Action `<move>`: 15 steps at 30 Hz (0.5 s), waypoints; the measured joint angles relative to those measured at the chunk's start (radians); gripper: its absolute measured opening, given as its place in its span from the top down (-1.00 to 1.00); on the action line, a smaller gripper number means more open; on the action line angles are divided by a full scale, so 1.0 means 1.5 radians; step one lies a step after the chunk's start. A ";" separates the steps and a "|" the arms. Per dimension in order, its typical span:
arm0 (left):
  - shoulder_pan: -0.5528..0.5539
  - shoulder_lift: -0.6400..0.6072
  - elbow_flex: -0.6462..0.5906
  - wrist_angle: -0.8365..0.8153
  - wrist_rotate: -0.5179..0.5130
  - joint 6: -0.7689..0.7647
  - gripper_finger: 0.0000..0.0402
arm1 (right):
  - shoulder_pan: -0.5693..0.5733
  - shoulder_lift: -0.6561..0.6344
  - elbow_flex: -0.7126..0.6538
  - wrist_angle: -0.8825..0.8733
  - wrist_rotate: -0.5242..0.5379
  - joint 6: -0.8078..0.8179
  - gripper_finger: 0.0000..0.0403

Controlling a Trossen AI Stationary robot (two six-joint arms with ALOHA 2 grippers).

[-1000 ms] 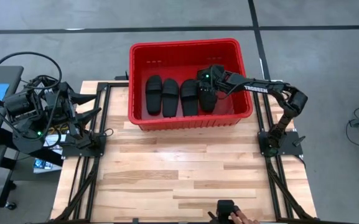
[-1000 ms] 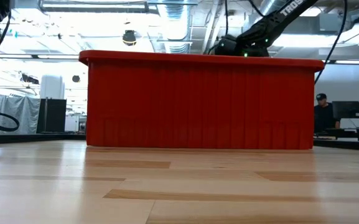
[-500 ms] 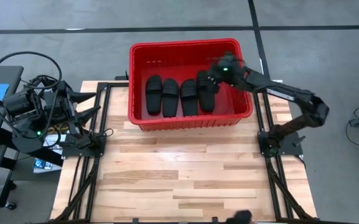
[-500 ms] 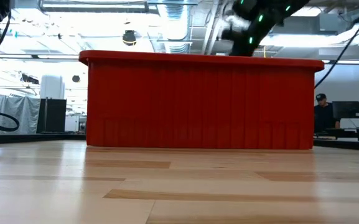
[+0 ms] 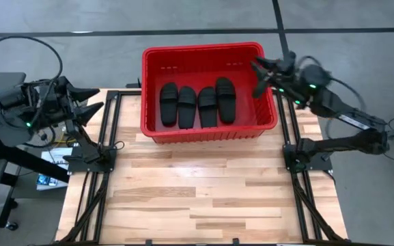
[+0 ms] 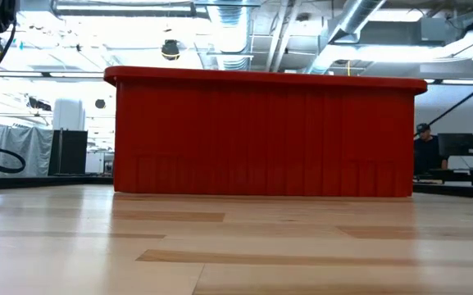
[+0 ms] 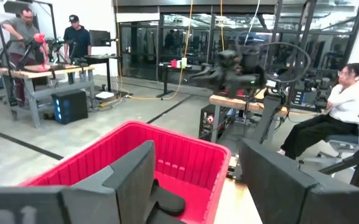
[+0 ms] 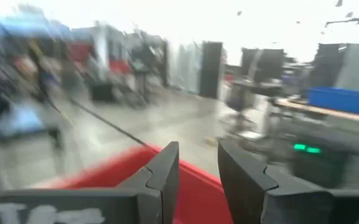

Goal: Pick and place slides into bin
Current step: Return to Home Position

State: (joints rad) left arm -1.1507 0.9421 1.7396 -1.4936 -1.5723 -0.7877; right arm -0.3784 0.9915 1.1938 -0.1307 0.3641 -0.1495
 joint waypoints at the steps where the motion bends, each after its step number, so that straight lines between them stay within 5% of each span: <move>1: 0.000 0.000 0.004 0.021 0.000 0.032 -0.12 | 0.013 -0.016 0.000 0.001 0.000 0.026 0.49; 8: 0.000 0.000 0.048 0.211 0.057 0.334 -0.12 | 0.114 -0.101 0.000 0.031 0.000 0.190 0.49; 10: 0.000 -0.001 0.074 0.236 0.178 0.416 -0.12 | 0.143 -0.118 0.000 0.033 0.000 0.220 0.49; 15: 0.000 -0.006 0.147 0.285 0.613 0.539 -0.12 | 0.236 -0.141 0.000 0.015 -0.009 0.300 0.49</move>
State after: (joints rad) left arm -1.1507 0.9337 1.9595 -1.0656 -0.6530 0.0207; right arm -0.0245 0.7807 1.1938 -0.1079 0.3503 0.3008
